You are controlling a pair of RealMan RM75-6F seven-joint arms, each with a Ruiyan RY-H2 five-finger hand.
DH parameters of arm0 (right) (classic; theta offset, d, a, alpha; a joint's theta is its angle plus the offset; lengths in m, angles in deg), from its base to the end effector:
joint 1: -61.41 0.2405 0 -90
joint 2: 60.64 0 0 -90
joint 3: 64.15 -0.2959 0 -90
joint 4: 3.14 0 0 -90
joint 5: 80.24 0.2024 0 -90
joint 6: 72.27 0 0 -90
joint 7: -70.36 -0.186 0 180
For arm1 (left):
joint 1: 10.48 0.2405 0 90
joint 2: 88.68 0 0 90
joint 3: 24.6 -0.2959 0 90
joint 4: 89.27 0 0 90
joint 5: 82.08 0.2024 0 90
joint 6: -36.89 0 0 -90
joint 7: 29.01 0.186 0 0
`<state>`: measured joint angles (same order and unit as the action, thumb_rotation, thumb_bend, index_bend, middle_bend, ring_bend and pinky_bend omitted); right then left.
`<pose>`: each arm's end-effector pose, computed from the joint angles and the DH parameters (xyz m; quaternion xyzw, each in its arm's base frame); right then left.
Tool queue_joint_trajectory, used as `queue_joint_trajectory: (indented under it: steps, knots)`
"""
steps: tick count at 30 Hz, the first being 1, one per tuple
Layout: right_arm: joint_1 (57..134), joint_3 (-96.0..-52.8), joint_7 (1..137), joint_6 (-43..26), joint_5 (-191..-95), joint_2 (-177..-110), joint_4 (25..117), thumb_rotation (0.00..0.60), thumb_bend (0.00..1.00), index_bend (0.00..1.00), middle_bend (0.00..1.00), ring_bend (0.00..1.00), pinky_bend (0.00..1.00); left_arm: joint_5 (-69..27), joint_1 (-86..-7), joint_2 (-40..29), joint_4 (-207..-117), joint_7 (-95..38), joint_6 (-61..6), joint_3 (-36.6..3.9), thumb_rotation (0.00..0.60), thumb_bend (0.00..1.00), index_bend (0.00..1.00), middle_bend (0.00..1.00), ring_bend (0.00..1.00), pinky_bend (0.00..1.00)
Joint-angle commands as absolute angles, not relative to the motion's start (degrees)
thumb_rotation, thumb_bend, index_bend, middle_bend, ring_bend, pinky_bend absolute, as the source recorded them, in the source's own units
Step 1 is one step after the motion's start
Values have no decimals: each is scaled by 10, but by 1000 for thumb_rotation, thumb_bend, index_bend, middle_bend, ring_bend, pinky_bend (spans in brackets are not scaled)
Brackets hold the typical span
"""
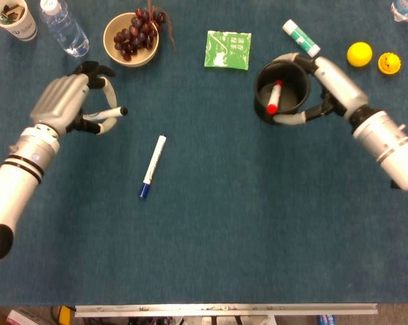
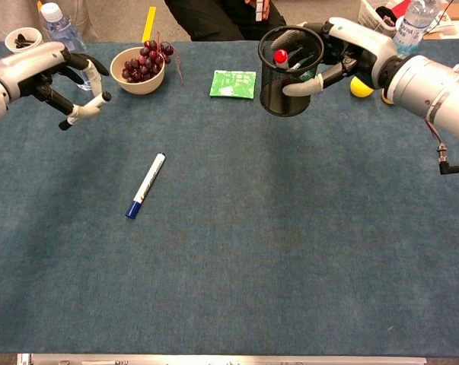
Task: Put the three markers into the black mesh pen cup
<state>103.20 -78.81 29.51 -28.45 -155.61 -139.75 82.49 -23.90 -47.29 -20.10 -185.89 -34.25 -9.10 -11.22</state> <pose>-0.1636 -0.4210 0.0218 0.5606 -0.6451 0.4863 0.1817 -0.2195 0.4000 0.0790 -0.6266 -0.5654 -0.3888 0.3695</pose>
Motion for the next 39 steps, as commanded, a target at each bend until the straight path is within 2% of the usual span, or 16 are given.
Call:
queue_joint_trajectory:
  steps: [1, 12, 20, 30, 39]
  knots:
    - [1040, -785, 292, -287, -1562, -1417, 825, 600, 362, 519, 450, 343, 295, -250, -459, -235, -1902, -408, -81, -83, 600, 295, 636, 211, 95, 205]
    - [1074, -777, 298, -303, -1563, -1517, 781, 600, 362, 519, 451, 343, 294, -272, -431, -308, -1974, -598, -34, -13, 600, 295, 635, 213, 96, 206]
    - [1096, -781, 306, -312, -1551, -1592, 731, 600, 362, 519, 451, 343, 294, -270, -415, -329, -1996, -687, -22, 19, 600, 295, 635, 214, 97, 206]
    - [1120, -801, 303, -320, -1537, -1657, 682, 600, 361, 519, 451, 343, 295, -275, -408, -323, -2002, -762, -14, 43, 600, 295, 635, 213, 96, 206]
    - [1145, -828, 314, -338, -1512, -1693, 651, 600, 362, 519, 450, 343, 294, -255, -415, -292, -1995, -786, -5, 38, 600, 295, 636, 214, 95, 206]
